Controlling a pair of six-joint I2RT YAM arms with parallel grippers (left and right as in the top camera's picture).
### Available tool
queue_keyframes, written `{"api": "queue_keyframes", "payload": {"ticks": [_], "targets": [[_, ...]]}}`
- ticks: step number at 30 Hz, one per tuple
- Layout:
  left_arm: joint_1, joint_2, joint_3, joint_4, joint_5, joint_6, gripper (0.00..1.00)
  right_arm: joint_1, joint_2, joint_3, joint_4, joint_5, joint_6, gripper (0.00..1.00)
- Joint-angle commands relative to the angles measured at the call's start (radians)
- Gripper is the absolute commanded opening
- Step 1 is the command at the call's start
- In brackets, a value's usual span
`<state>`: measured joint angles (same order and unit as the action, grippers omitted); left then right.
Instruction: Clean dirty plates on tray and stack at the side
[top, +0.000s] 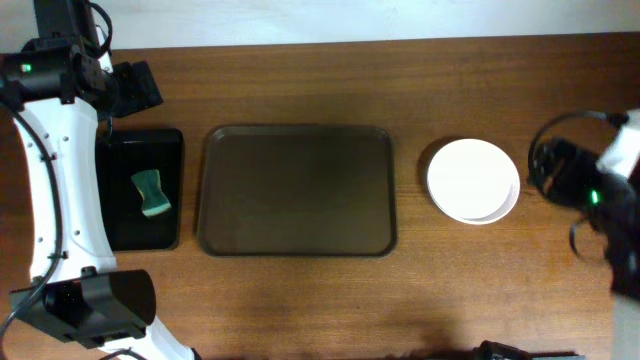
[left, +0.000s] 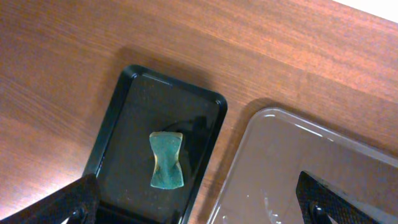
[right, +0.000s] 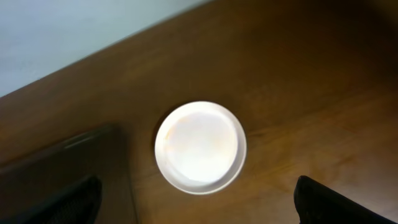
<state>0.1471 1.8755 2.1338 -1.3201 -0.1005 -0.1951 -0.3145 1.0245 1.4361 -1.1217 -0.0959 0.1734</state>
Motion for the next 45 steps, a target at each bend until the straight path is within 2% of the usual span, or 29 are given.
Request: {"api": "queue_keyframes", "payload": {"ticks": [1,7,13,22,25,28,32,36,40,45], "targets": [[0.002,-0.006,0.012,0.002,0.007,0.01,0.99,0.001,-0.14,0.01,-0.062,-0.011,-0.071,0.98],[0.003,-0.006,0.012,-0.001,0.007,0.009,0.99,0.001,-0.201,0.004,-0.163,-0.163,-0.238,0.98],[0.004,-0.006,0.012,-0.001,0.007,0.01,0.99,0.001,-0.167,-0.002,-0.244,-0.166,-0.237,0.98],[0.004,-0.006,0.012,-0.001,0.007,0.009,0.99,0.001,-0.14,-0.003,-0.211,-0.174,-0.251,0.98],[0.004,-0.006,0.012,-0.001,0.007,0.009,0.99,0.019,-0.15,-0.062,-0.043,-0.232,-0.349,0.98],[0.004,-0.006,0.012,-0.001,0.007,0.009,0.99,0.05,-0.21,-0.192,0.161,-0.24,-0.36,0.98],[0.004,-0.006,0.012,-0.002,0.007,0.009,0.99,0.126,-0.366,-0.469,0.458,-0.192,-0.34,0.98],[0.004,-0.006,0.012,-0.002,0.007,0.01,0.99,0.181,-0.574,-0.799,0.752,-0.061,-0.196,0.98],[0.005,-0.006,0.012,-0.002,0.007,0.01,0.99,0.218,-0.799,-1.127,1.017,-0.011,-0.187,0.98],[0.004,-0.006,0.012,-0.001,0.007,0.009,0.99,0.218,-0.954,-1.336,1.118,-0.012,-0.137,0.98]]}}
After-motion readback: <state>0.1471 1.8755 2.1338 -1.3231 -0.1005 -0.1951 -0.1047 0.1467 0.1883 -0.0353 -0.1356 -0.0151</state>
